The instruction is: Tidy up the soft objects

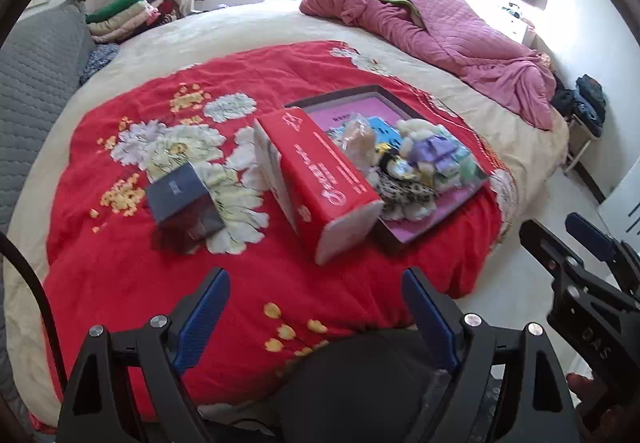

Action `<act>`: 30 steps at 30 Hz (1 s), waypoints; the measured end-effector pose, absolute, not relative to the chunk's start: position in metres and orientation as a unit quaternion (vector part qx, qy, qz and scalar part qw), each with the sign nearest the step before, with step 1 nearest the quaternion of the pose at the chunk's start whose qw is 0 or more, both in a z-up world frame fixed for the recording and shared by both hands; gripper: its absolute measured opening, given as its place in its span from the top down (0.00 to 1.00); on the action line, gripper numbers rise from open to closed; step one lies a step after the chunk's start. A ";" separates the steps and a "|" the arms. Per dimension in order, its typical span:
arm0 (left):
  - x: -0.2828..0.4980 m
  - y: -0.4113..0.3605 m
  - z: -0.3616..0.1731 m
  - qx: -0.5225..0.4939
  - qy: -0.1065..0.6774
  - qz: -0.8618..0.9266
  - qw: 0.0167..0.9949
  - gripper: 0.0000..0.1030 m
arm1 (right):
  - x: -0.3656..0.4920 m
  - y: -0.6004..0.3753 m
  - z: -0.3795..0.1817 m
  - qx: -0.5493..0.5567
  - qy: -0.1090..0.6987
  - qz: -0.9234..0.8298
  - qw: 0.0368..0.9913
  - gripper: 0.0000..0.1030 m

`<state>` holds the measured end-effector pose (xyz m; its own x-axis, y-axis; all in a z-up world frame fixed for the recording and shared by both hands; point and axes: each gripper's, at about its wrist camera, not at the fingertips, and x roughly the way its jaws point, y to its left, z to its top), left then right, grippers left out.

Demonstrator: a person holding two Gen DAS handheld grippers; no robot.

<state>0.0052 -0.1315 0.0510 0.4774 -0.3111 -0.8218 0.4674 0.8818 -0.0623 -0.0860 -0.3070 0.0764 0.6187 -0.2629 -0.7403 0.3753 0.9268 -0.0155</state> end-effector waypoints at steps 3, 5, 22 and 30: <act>-0.001 -0.132 0.051 0.090 0.453 -0.228 0.857 0.16 | -0.091 -0.306 0.077 0.066 0.392 -0.184 0.899 0.27; -0.004 -0.132 0.050 0.089 0.455 -0.230 0.856 0.16 | -0.093 -0.304 0.077 0.061 0.392 -0.183 0.899 0.27; -0.018 -0.130 0.043 0.089 0.453 -0.229 0.857 0.16 | -0.105 -0.298 0.072 0.062 0.387 -0.183 0.902 0.27; -0.021 -0.126 0.046 0.083 0.446 -0.222 0.863 0.16 | -0.111 -0.298 0.072 0.062 0.380 -0.188 0.904 0.27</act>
